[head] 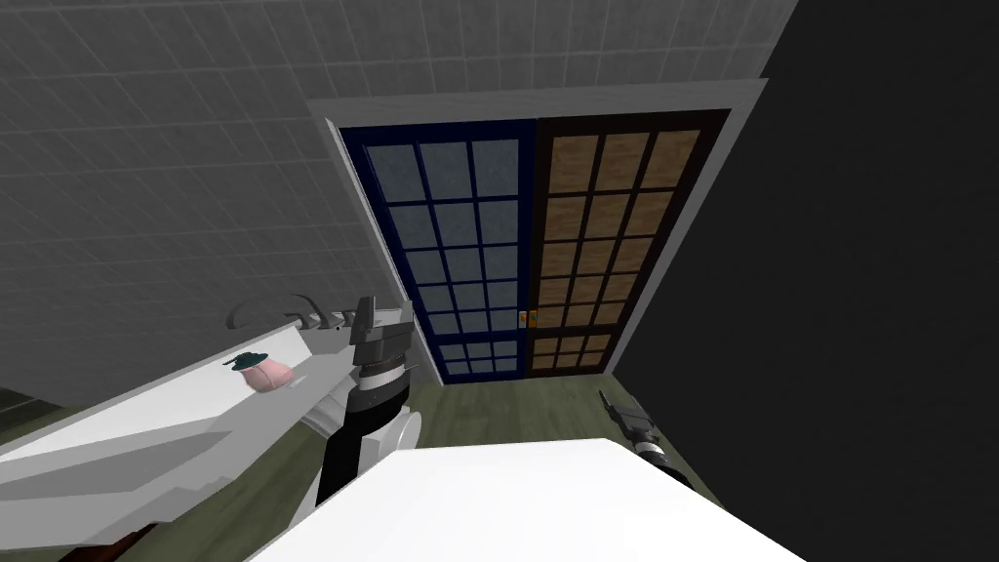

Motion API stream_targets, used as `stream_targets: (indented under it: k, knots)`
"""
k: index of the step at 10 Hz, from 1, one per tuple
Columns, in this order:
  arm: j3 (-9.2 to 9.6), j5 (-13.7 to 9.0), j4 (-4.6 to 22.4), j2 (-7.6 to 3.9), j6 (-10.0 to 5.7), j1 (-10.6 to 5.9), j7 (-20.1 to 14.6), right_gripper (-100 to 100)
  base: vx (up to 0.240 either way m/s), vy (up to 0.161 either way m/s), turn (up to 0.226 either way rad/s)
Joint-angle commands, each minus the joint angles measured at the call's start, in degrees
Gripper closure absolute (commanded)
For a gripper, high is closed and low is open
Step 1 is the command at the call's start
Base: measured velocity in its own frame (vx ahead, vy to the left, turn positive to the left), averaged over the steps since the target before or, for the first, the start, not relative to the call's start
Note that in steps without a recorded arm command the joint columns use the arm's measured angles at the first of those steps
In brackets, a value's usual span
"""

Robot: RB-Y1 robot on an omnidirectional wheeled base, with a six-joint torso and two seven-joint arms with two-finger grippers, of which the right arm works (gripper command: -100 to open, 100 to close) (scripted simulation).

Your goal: Pull the door open

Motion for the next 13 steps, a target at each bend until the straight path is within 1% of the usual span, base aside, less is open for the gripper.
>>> stream_targets:
  k: [1,2,4,5,6,8,9,11,13]
  knots:
    - [-1.76,-1.4,0.8,-0.83,0.7,0.44,0.7,-100,-0.118,-0.071,0.126]
    - [-2.86,-2.2,1.3,-1.18,1.02,0.66,1.2,-100,-0.103,-0.078,0.16]
    - [-3.07,-2.4,1.4,-1.23,1.08,0.68,1.3,-100,-0.044,-0.044,0.021]
    - [-4.49,-3.5,2.1,-1.54,1.47,0.78,2.0,-100,-0.03,-0.037,0.147]
    - [-5.36,-4.3,2.5,-1.61,1.7,0.65,2.5,-100,-0.023,-0.067,0.214]
    - [-7.09,-5.9,3.5,-1.45,2.15,-0.12,3.7,-100,0.011,-0.074,0.258]
    - [-7.57,-6.5,3.8,-1.1,2.26,-0.95,4.3,-100,0.103,-0.068,0.277]
    - [-7.88,-7.1,4.2,-0.44,2.33,-2.42,4.9,-100,0.179,-0.057,0.223]
    - [-7.88,-7.1,4.2,-0.44,2.33,-2.42,4.9,-100,0.082,-0.022,0.007]
